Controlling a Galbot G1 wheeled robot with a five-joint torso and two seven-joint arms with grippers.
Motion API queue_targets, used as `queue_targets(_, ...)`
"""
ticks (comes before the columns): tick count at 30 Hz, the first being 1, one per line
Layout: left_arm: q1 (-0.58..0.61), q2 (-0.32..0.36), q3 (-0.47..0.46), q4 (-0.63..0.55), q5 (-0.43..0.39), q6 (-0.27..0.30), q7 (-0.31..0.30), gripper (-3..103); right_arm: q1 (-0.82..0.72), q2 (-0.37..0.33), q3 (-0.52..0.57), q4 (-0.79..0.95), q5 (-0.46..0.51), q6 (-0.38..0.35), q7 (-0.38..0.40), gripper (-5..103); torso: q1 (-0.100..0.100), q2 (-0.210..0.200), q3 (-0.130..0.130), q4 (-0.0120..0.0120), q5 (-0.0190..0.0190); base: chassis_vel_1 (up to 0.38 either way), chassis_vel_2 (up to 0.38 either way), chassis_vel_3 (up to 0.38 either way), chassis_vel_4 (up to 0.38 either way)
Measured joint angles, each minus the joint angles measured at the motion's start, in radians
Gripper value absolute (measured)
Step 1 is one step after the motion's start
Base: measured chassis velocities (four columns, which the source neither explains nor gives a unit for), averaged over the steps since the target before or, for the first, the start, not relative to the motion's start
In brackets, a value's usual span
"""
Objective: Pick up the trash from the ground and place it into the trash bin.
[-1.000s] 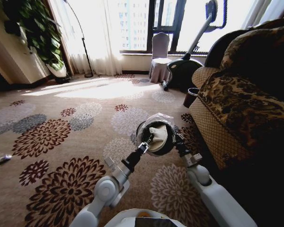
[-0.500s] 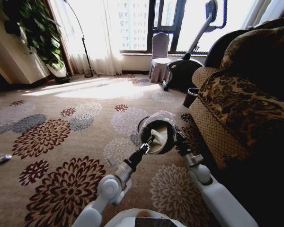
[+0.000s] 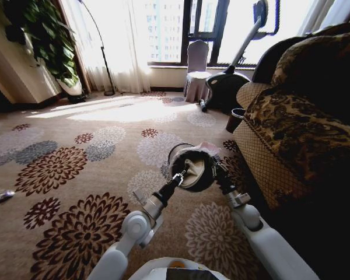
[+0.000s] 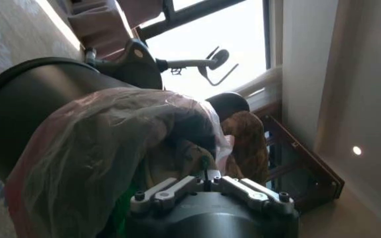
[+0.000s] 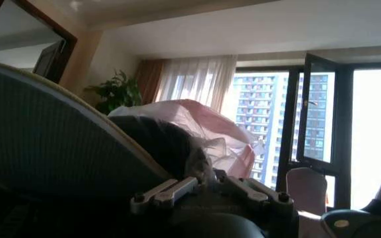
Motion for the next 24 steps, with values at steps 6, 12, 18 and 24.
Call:
queue_targets(6, 0.029, 0.024, 0.009, -0.038, 0.104, 0.024, 0.009, 19, 0.005, -0.015, 0.008, 0.003, 0.017, -0.035, -0.002, 0, 0.000, 0.000, 0.000, 0.0002, 0.0000, 0.000, 0.000, 0.000, 0.000)
queue_targets(12, 0.059, 0.052, -0.021, -0.053, 0.266, 0.032, 0.007, 45, 0.006, -0.049, 0.017, 0.014, 0.048, -0.110, -0.002, 0, 0.000, 0.000, 0.000, 0.0001, 0.0000, 0.000, 0.000, 0.000, 0.000)
queue_targets(18, 0.093, 0.068, -0.042, -0.086, 0.271, 0.031, 0.032, 67, 0.000, -0.078, 0.009, 0.042, 0.115, -0.186, -0.001, 0, 0.000, 0.000, 0.000, 0.0000, 0.0002, 0.000, 0.000, 0.000, 0.000)
queue_targets(24, 0.125, 0.074, -0.058, -0.106, 0.261, 0.003, 0.108, 89, -0.004, -0.116, 0.008, 0.062, 0.159, -0.246, -0.001, 0, 0.000, 0.000, 0.000, 0.0000, 0.0000, 0.000, 0.000, 0.000, 0.000)
